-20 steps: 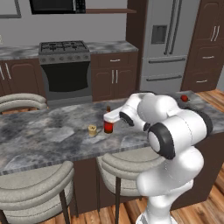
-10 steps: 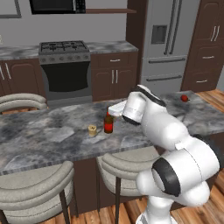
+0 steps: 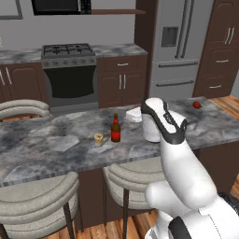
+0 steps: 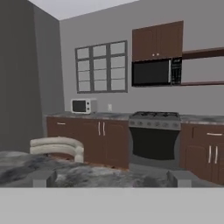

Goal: Open the cabinet directly in front. Then move the beer and the cup to the dining counter with the candle on it.

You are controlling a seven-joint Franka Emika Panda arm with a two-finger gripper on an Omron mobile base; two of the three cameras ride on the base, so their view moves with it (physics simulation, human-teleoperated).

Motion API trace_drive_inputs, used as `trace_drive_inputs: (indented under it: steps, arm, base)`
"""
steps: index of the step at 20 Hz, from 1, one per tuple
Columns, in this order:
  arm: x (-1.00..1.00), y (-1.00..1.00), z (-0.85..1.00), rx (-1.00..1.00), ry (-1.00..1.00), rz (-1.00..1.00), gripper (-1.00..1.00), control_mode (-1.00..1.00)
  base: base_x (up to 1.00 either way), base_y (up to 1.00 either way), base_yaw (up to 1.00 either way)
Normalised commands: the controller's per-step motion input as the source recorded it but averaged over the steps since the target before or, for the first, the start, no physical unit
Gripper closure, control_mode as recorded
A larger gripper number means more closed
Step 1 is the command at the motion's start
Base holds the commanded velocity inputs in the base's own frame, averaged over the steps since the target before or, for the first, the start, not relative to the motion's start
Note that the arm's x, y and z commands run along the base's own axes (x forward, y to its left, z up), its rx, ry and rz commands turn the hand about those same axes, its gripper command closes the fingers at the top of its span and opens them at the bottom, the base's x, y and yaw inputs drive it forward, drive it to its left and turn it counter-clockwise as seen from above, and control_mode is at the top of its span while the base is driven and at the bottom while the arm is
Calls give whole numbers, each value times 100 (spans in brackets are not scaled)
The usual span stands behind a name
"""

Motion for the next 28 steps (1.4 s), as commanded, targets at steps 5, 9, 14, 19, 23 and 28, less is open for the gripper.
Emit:
trace_drive_inputs:
  steps: [5,9,14,19,23,28]
  arm:
    - [-77,-29,54,0,15,0,-100,-100]
    - [-81,-28,50,0,14,0,-100,-100]
    - [-85,-20,35,0,9,2,-100,-100]
    - [-77,-6,16,0,5,4,-100,-100]
    - [-64,0,4,0,4,4,-100,-100]
    - [-63,0,0,-1,0,0,-100,-100]
  base:
    - [0,0,0]
    - [0,0,0]
    - [0,0,0]
    - [0,0,0]
    - [0,0,0]
    - [0,0,0]
